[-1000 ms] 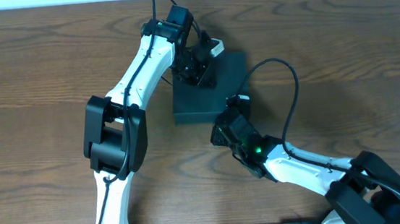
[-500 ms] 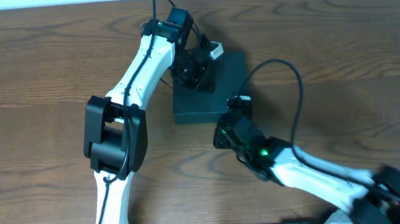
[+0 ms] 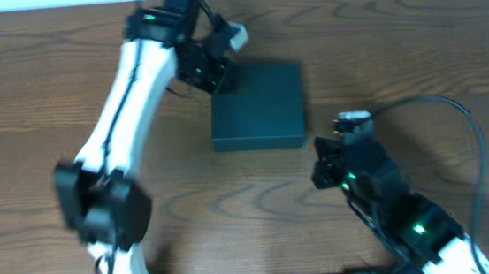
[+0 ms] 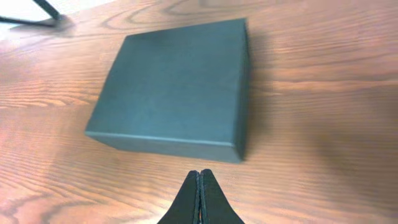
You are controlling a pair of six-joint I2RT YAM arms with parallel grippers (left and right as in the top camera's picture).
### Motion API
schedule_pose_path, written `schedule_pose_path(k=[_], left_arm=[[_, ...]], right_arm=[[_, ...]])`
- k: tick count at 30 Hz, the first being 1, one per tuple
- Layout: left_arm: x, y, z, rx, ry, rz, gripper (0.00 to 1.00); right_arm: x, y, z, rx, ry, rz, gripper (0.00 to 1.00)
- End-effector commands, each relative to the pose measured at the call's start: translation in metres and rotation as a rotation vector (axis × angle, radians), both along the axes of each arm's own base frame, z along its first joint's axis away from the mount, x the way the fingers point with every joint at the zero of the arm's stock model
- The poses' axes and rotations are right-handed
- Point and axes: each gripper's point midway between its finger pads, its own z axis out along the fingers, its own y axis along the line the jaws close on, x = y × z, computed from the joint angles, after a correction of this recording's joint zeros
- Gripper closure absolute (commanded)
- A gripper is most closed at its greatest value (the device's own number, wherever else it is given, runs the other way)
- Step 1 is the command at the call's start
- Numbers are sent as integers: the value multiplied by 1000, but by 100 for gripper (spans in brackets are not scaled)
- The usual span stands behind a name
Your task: Pack container
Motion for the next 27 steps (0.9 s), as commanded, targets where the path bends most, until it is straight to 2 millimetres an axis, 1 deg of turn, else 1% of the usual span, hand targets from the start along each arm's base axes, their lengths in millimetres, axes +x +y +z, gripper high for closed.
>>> schedule_pose_path(k=[1,3,5,9,10,11,12,13,14,15,16,27], left_arm=[[-5,22,50,42,-154,52,94],[-12,38,70,86,-217,87,94],[-21,50,84,122,-258,114,94],[-33,58,97,136,-282,127,94],[-36,58,99,135,-284,127,94],[-37,59,99,136,-281,130,94],[-39,59,100,137,-278,130,94],[-40,60,99,138,-274,129,93],[-41,60,99,139,-271,129,75],[-41,60,98,140,-267,130,53],[-41,60,98,138,-262,138,5],[-41,60,98,136,-255,150,5]], right_arm=[[-7,-14,10,-56,-48,12,98],[-15,-24,13,-75,-54,9,98],[-20,-32,12,-87,-48,-10,98],[-26,-37,8,-99,-29,-14,98],[-27,-37,6,-103,-21,-13,93],[-28,-38,4,-107,-13,-13,84],[-29,-38,3,-111,-7,-12,66],[-30,-39,2,-113,-2,-12,45],[-30,-39,1,-115,0,-12,21],[-30,-39,1,-116,2,-12,1],[-31,-39,0,-118,5,-12,1],[-35,-42,-6,-133,31,-10,1]])
